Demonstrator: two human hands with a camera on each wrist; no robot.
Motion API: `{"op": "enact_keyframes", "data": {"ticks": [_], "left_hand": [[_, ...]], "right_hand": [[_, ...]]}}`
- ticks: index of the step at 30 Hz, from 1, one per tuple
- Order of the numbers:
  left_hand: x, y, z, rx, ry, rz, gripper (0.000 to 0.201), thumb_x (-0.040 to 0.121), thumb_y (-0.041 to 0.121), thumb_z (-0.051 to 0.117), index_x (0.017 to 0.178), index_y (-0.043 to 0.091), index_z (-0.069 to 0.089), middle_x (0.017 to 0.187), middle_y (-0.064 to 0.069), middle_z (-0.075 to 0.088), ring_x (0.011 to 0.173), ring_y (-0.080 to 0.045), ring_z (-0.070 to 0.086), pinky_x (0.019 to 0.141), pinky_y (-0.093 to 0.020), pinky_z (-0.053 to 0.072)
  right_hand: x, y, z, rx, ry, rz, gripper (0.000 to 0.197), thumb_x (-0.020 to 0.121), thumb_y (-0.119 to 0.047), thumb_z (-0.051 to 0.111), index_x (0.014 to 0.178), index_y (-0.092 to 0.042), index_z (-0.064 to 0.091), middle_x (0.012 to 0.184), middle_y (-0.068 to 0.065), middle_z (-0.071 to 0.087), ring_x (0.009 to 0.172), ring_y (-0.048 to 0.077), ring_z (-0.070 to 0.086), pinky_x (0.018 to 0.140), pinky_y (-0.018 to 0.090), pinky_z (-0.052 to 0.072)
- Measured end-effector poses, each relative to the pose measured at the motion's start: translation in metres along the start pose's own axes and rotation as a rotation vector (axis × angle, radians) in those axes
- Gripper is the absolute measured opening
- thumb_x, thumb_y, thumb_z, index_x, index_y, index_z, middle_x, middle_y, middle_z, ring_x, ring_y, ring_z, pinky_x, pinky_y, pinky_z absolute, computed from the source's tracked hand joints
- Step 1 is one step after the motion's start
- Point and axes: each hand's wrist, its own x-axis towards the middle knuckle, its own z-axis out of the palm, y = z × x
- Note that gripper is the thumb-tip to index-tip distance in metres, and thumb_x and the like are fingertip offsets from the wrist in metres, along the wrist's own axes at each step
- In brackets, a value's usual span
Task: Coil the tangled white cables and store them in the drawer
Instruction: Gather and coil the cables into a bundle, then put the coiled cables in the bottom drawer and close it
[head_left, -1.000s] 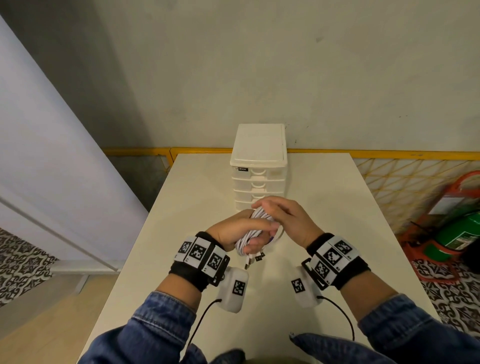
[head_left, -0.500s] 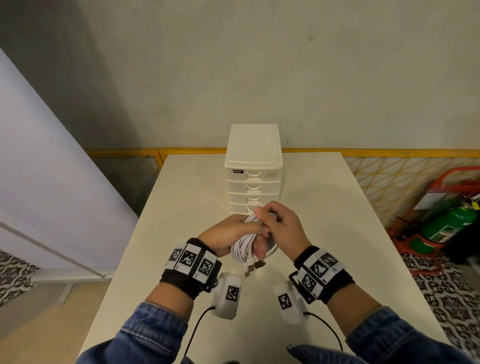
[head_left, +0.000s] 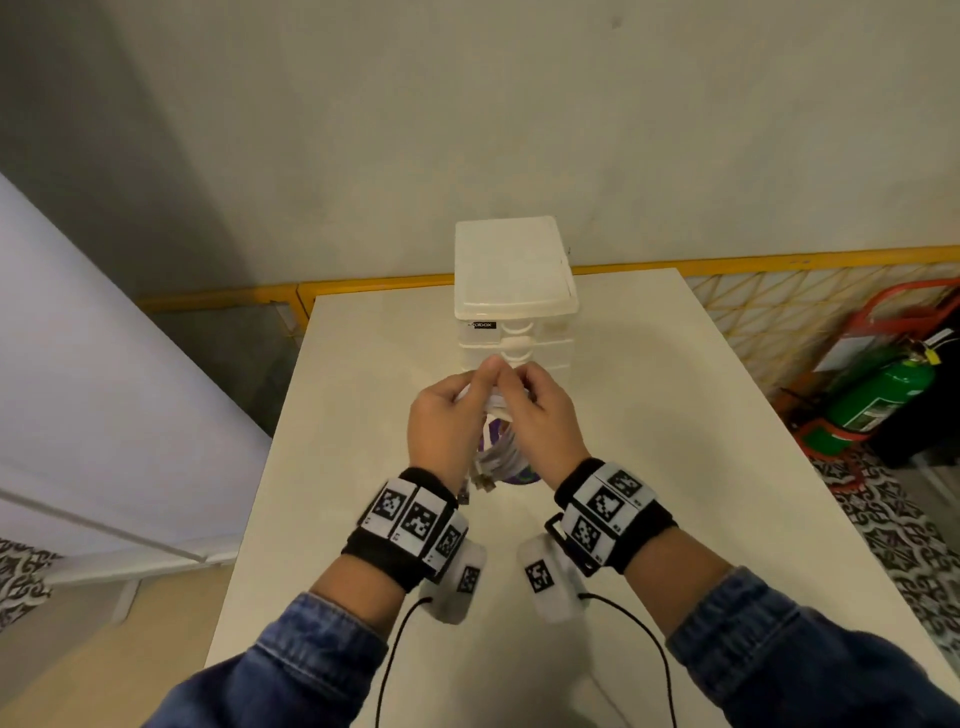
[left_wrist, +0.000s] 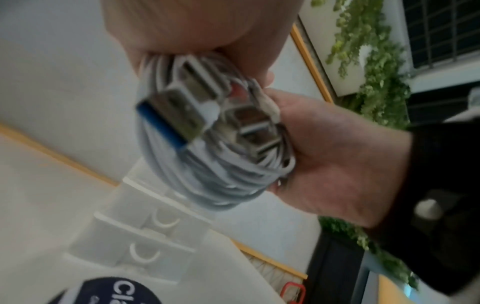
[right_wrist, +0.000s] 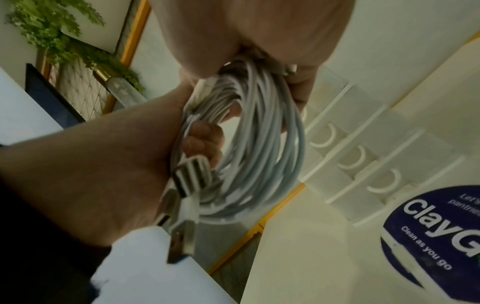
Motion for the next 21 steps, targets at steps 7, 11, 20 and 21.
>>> {"op": "enact_keyframes", "data": {"ticks": [7, 11, 20, 21], "left_hand": [[0.062, 0.005, -0.019, 0.146, -0.004, 0.02, 0.021, 0.08, 0.04, 0.07, 0.087, 0.022, 0.078, 0.089, 0.009, 0.076, 0.083, -0.006, 0.068, 0.086, -0.038, 0.055], [0.105, 0.029, -0.022, 0.223, -0.021, 0.062, 0.015, 0.083, 0.033, 0.067, 0.088, 0.023, 0.077, 0.09, 0.004, 0.075, 0.052, 0.0, 0.053, 0.059, -0.022, 0.046], [0.148, 0.031, -0.003, 0.53, -0.221, -0.003, 0.024, 0.084, 0.029, 0.062, 0.105, 0.03, 0.072, 0.042, 0.01, 0.046, 0.039, -0.009, 0.036, 0.041, -0.016, 0.029], [0.149, 0.027, -0.001, 0.525, -0.226, -0.019, 0.024, 0.082, 0.03, 0.063, 0.104, 0.031, 0.072, 0.045, 0.007, 0.045, 0.041, -0.012, 0.035, 0.042, -0.019, 0.029]], "right_hand": [[0.034, 0.035, -0.006, 0.208, -0.033, 0.212, 0.035, 0.098, -0.037, 0.036, 0.105, -0.011, 0.059, 0.09, 0.002, 0.066, 0.077, 0.016, 0.065, 0.074, 0.026, 0.053], [0.07, 0.084, -0.012, 0.19, 0.021, 0.521, 0.027, 0.096, -0.028, 0.043, 0.105, -0.006, 0.056, 0.073, 0.007, 0.063, 0.058, 0.021, 0.058, 0.059, 0.032, 0.049], [0.09, 0.127, 0.01, -0.49, -0.401, 0.376, 0.041, 0.093, -0.017, 0.036, 0.132, -0.023, 0.048, 0.133, 0.008, 0.056, 0.117, 0.026, 0.055, 0.1, 0.038, 0.045], [0.091, 0.126, 0.008, -0.604, -0.448, 0.35, 0.043, 0.094, -0.018, 0.035, 0.136, -0.025, 0.043, 0.139, 0.007, 0.05, 0.124, 0.027, 0.049, 0.104, 0.037, 0.041]]}}
